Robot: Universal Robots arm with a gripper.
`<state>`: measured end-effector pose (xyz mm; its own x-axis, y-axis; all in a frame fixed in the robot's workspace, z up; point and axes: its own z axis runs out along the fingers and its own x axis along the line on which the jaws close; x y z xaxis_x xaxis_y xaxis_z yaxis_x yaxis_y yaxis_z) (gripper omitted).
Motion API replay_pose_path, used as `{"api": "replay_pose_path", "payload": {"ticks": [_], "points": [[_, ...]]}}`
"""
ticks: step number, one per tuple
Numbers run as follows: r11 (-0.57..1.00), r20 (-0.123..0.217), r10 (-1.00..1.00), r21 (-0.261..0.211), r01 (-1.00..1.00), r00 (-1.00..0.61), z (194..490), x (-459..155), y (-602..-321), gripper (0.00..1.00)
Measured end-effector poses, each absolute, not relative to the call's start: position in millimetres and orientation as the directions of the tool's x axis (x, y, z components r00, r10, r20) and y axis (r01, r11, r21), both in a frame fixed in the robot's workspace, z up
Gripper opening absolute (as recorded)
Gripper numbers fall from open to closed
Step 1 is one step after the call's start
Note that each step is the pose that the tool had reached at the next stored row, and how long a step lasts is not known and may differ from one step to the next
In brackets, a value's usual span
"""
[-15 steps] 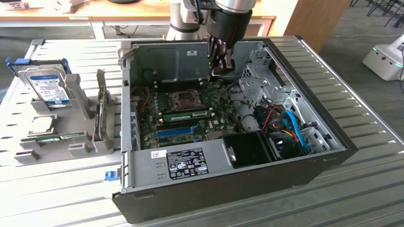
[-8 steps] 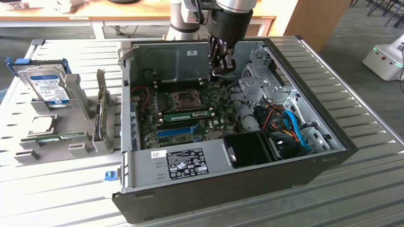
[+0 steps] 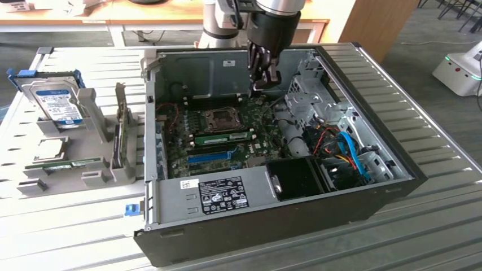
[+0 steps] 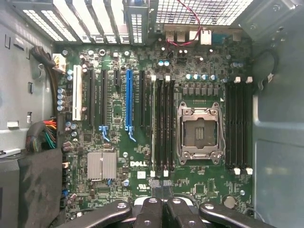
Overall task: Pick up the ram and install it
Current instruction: 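Press down the ram until it locks into place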
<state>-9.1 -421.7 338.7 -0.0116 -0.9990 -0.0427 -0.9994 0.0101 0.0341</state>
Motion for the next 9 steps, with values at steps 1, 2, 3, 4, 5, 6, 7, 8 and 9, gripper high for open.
{"api": "replay_pose_path", "payload": {"ticks": [1,2,3,4,5,6,7,8,9], "points": [[0.008,-0.043,-0.999,0.032,-0.999,-0.009,338.6,-9.6,-421.7,0.11],[0.005,-0.043,-0.999,0.029,-1.0,-0.007,338.6,-10.1,-421.6,0.11],[0.003,-0.043,-0.999,0.027,-1.0,-0.004,338.7,-10.4,-421.7,0.11],[0.002,-0.043,-0.999,0.027,-1.0,-0.004,338.7,-10.4,-421.7,0.11],[0.002,-0.043,-0.999,0.027,-1.0,-0.004,338.7,-10.4,-421.7,0.11],[0.002,-0.043,-0.999,0.027,-1.0,-0.004,338.7,-10.4,-421.7,0.11],[0.002,-0.043,-0.999,0.027,-1.0,-0.004,338.7,-10.4,-421.7,0.11],[0.002,-0.043,-0.999,0.027,-1.0,-0.004,338.7,-10.4,-421.7,0.11],[0.002,-0.043,-0.999,0.027,-1.0,-0.004,338.7,-10.4,-421.7,0.11]]}}
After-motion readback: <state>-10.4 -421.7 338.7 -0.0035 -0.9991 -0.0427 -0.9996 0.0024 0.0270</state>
